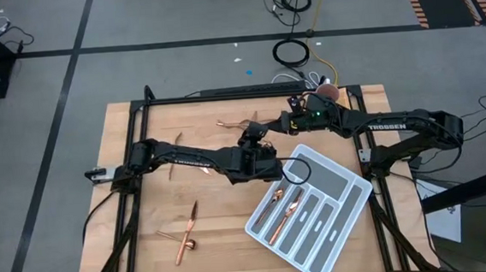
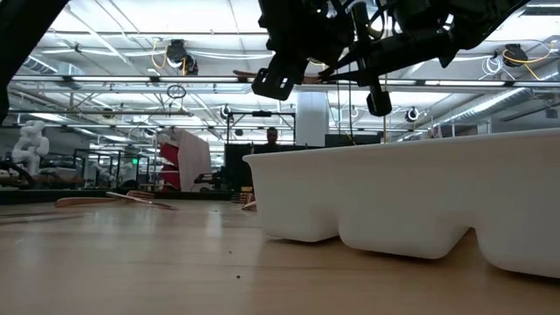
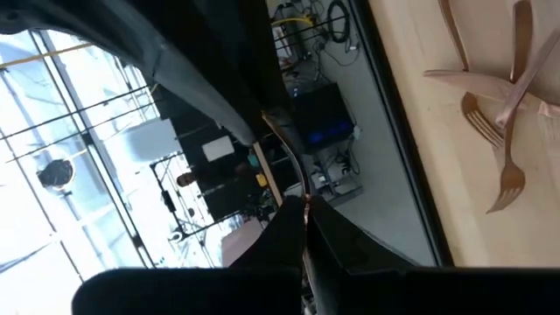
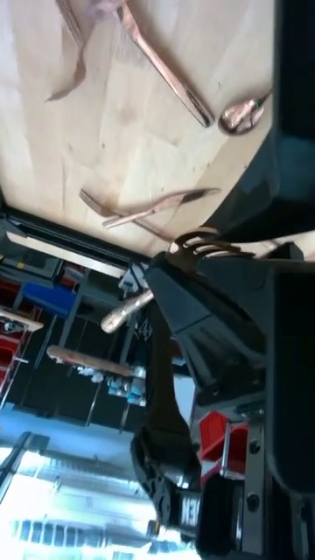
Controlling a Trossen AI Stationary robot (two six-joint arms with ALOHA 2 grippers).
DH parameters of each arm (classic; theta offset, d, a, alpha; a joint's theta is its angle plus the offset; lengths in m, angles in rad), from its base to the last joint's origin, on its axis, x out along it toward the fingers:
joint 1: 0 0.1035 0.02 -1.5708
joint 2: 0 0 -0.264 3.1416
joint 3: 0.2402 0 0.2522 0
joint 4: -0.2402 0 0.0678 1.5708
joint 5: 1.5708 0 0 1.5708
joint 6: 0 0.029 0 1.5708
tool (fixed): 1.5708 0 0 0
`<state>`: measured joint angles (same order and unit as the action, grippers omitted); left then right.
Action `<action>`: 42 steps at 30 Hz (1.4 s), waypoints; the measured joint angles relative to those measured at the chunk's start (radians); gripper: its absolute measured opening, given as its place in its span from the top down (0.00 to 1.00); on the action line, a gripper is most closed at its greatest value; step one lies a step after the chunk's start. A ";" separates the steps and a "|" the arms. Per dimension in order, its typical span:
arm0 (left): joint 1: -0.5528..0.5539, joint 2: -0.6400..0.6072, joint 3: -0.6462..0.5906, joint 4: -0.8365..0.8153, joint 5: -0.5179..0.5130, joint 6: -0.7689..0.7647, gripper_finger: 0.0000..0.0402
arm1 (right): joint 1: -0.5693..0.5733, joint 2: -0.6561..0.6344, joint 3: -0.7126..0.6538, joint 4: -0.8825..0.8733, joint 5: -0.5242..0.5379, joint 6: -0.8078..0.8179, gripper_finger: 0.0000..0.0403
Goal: Sort silverware
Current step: Put the gold fork into the cutlery tray
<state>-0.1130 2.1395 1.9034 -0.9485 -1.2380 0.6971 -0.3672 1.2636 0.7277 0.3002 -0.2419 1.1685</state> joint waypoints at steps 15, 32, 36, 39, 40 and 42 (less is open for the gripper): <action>-0.002 0.001 -0.001 0.045 0.032 -0.044 0.89 | 0.000 -0.002 0.000 -0.007 0.041 -0.142 1.00; 0.001 -0.005 0.002 -0.110 0.171 -0.306 0.88 | -0.041 0.000 0.000 -0.089 0.051 -0.272 1.00; 0.006 -0.005 0.002 -0.249 0.216 -0.450 0.88 | -0.057 0.000 0.000 -0.103 0.062 -0.281 1.00; 0.005 -0.005 0.002 -0.369 0.227 -0.607 0.88 | -0.070 -0.001 0.001 -0.139 0.061 -0.297 1.00; 0.001 -0.005 0.002 -0.409 0.227 -0.665 0.88 | -0.076 -0.002 0.001 -0.156 0.060 -0.304 1.00; -0.006 -0.005 0.001 -0.493 0.228 -0.787 0.88 | -0.088 -0.002 0.001 -0.186 0.060 -0.328 1.00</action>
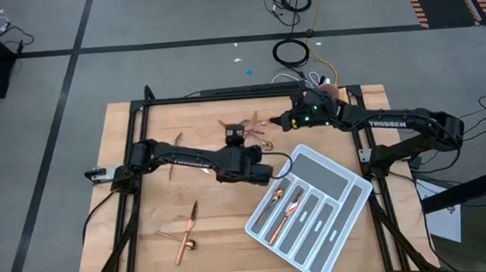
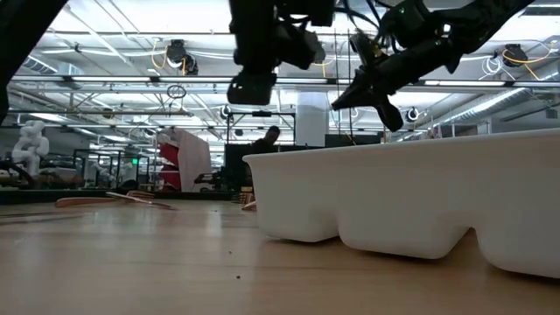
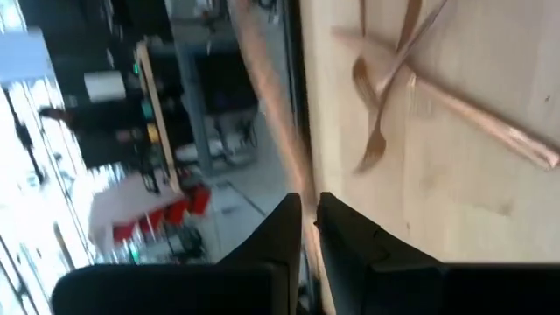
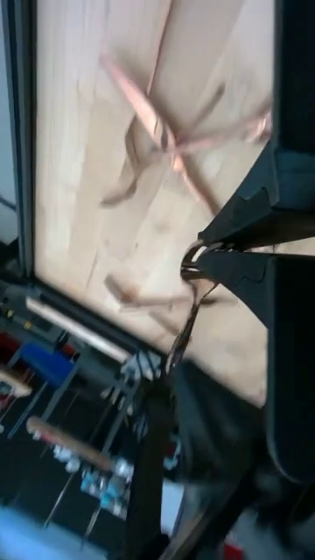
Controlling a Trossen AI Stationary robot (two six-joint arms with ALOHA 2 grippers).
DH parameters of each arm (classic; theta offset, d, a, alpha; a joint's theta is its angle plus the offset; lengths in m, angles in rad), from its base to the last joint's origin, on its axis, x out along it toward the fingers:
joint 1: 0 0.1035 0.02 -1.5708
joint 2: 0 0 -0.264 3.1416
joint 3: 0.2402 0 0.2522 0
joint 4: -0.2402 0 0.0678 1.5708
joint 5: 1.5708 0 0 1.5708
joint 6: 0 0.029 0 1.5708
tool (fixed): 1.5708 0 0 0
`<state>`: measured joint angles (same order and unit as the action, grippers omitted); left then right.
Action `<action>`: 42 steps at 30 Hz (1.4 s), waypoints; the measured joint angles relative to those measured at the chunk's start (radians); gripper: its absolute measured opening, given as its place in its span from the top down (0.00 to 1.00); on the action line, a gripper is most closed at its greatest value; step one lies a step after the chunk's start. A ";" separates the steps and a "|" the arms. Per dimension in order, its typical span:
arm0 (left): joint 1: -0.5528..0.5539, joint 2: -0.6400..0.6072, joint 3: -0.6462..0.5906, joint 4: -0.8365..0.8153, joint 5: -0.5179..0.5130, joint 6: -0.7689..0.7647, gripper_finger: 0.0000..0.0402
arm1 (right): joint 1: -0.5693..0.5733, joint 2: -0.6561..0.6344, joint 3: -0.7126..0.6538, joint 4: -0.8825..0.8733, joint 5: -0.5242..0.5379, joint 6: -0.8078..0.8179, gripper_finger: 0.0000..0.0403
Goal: Sort silverware
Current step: Put the gold fork into the cutlery tray
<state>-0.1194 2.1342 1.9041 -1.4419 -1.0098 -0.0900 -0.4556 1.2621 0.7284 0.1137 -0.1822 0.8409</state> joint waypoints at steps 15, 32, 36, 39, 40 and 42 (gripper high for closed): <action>-0.086 -0.043 -0.001 -0.129 0.156 -0.353 0.88 | -0.096 -0.011 0.000 -0.273 -0.288 -0.200 1.00; -0.146 -0.376 0.000 -0.054 0.145 -0.559 0.88 | 0.149 -0.344 0.000 -0.865 -0.358 -0.210 1.00; -0.161 -0.410 0.000 -0.055 0.140 -0.559 0.88 | 0.273 -0.401 0.000 -0.865 -0.251 -0.086 1.00; -0.163 -0.414 0.000 -0.059 0.135 -0.559 0.88 | 0.364 -0.399 0.000 -0.866 -0.163 -0.027 1.00; -0.163 -0.414 0.000 -0.059 0.135 -0.558 0.88 | 0.391 -0.392 -0.004 -0.856 -0.145 -0.005 1.00; -0.163 -0.414 0.000 -0.060 0.133 -0.549 0.88 | 0.443 -0.375 -0.017 -0.828 -0.113 0.035 1.00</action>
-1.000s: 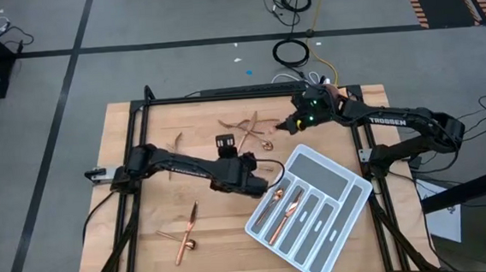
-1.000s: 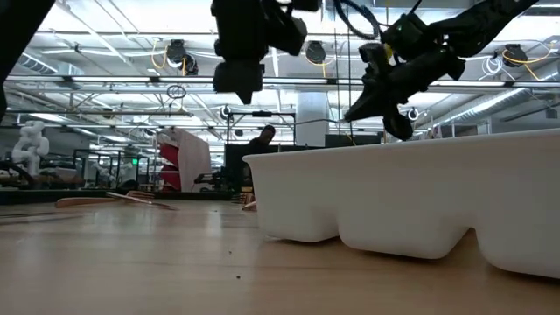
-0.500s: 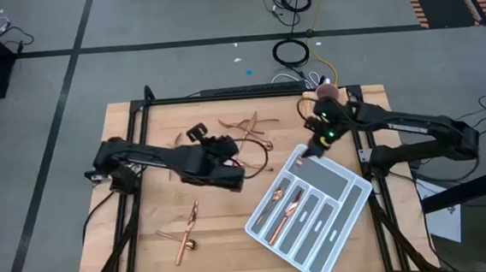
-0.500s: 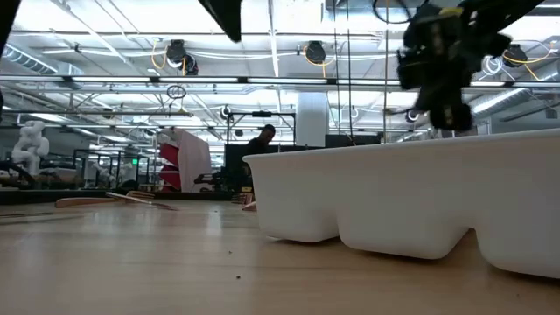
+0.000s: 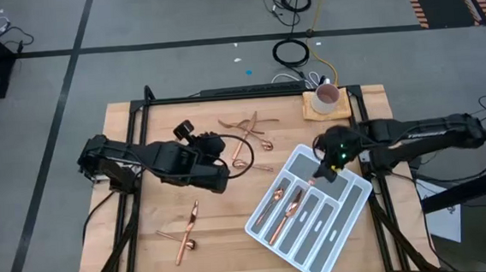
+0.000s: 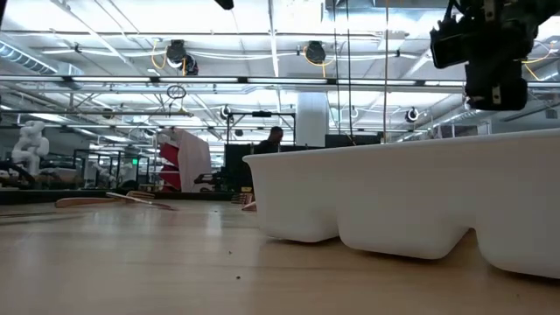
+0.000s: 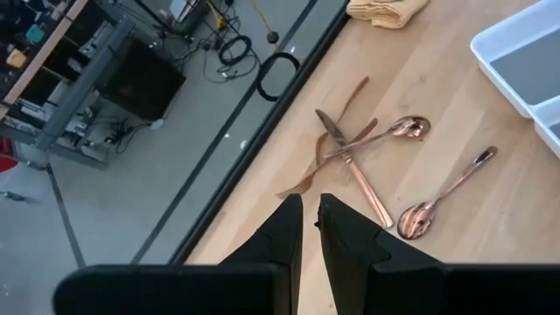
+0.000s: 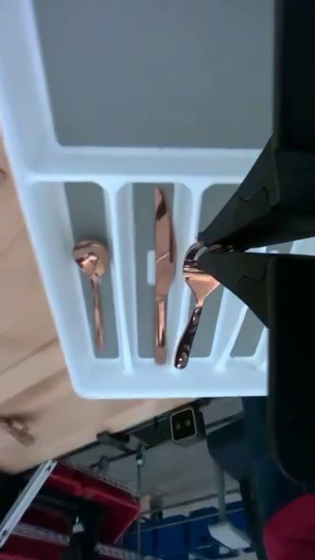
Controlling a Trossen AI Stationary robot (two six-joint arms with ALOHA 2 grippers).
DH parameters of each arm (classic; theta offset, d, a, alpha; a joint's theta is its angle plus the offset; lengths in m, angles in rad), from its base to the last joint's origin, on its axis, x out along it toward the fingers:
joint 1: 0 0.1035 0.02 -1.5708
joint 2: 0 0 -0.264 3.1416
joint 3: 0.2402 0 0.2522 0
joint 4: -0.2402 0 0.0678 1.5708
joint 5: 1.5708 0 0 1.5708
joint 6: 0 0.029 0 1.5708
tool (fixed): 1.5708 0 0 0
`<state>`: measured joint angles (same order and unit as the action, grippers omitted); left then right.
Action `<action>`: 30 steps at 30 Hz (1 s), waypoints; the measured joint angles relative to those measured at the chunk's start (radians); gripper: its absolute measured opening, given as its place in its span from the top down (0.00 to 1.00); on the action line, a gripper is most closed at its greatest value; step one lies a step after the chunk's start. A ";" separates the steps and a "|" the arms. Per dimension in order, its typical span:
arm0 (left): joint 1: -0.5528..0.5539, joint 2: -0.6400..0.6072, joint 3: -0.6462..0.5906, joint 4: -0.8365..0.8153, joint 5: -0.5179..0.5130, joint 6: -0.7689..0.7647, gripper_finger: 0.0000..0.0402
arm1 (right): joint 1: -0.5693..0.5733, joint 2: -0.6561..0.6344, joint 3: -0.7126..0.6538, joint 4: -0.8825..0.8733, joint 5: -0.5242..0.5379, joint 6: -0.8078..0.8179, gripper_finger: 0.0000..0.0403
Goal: Sort silverware
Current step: Put the gold fork into the cutlery tray
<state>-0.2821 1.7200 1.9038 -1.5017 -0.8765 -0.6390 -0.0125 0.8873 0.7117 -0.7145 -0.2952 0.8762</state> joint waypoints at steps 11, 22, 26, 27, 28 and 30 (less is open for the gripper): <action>0.001 0.000 0.000 -0.009 -0.036 0.016 0.88 | 0.217 0.074 -0.145 0.269 0.105 0.246 1.00; -0.005 -0.022 0.000 0.002 -0.068 -0.062 0.88 | 0.328 0.158 -0.163 0.293 0.166 0.320 1.00; -0.017 -0.034 0.000 0.001 -0.093 -0.062 0.88 | 0.352 0.197 -0.163 0.313 0.165 0.332 1.00; -0.019 -0.034 0.000 0.001 -0.096 -0.062 0.88 | 0.357 0.208 -0.163 0.319 0.165 0.332 1.00; -0.021 -0.034 0.000 0.000 -0.096 -0.062 0.88 | 0.362 0.219 -0.163 0.322 0.165 0.332 1.00; -0.022 -0.034 0.000 0.000 -0.096 -0.061 0.88 | 0.370 0.241 -0.163 0.336 0.162 0.333 1.00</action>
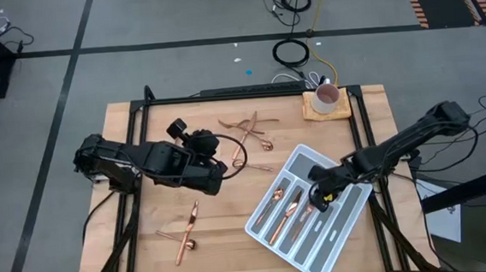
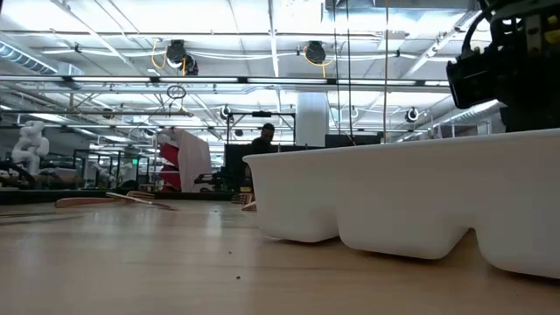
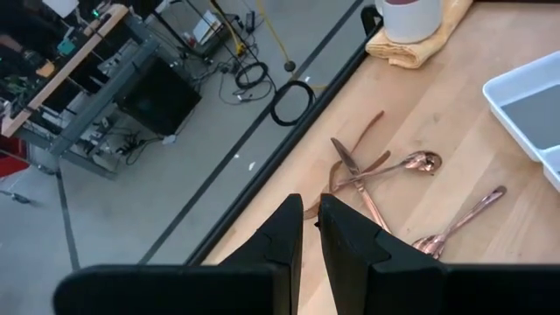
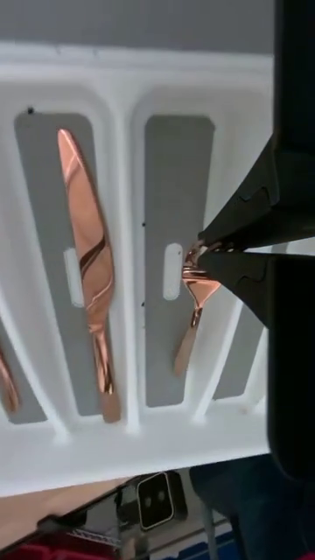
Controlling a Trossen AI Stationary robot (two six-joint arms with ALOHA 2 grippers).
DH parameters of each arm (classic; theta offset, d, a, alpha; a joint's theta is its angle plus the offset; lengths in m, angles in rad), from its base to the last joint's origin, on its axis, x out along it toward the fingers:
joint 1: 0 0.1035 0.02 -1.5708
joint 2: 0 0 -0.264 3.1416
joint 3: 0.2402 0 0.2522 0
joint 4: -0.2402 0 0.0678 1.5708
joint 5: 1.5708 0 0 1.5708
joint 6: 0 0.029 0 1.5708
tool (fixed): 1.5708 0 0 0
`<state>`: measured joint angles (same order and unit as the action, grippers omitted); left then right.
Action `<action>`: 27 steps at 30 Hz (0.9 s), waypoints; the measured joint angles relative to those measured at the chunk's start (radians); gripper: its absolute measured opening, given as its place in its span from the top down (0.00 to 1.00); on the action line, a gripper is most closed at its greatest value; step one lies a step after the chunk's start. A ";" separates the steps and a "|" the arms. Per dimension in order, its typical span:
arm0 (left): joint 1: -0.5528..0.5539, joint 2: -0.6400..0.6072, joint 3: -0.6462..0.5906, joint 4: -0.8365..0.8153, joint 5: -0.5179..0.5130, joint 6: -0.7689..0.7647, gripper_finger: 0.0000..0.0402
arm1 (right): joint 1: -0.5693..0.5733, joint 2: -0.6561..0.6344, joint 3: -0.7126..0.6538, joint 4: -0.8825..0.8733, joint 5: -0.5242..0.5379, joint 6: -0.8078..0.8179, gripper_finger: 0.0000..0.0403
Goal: Sort silverware
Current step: Put the gold fork into the cutlery tray
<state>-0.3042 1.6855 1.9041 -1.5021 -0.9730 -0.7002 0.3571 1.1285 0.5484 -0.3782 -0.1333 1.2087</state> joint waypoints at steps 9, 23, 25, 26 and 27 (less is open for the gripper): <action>0.000 0.000 0.000 -0.015 0.000 0.008 0.88 | 0.025 0.045 0.000 0.008 -0.002 0.001 0.94; 0.001 0.000 0.000 -0.033 0.000 0.006 0.88 | 0.025 0.045 0.000 -0.007 0.013 0.002 0.73; 0.001 0.000 0.000 -0.033 0.000 0.006 0.88 | 0.025 0.045 0.000 -0.024 0.014 0.002 0.72; 0.001 0.000 0.000 -0.033 0.000 0.006 0.88 | 0.025 0.045 0.000 -0.029 0.015 0.003 0.72; 0.001 0.000 0.000 -0.033 0.000 0.007 0.88 | 0.025 0.045 0.000 -0.034 0.020 0.003 0.72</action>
<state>-0.3035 1.6855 1.9045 -1.5352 -0.9730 -0.6935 0.3817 1.1732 0.5484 -0.4118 -0.1129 1.2114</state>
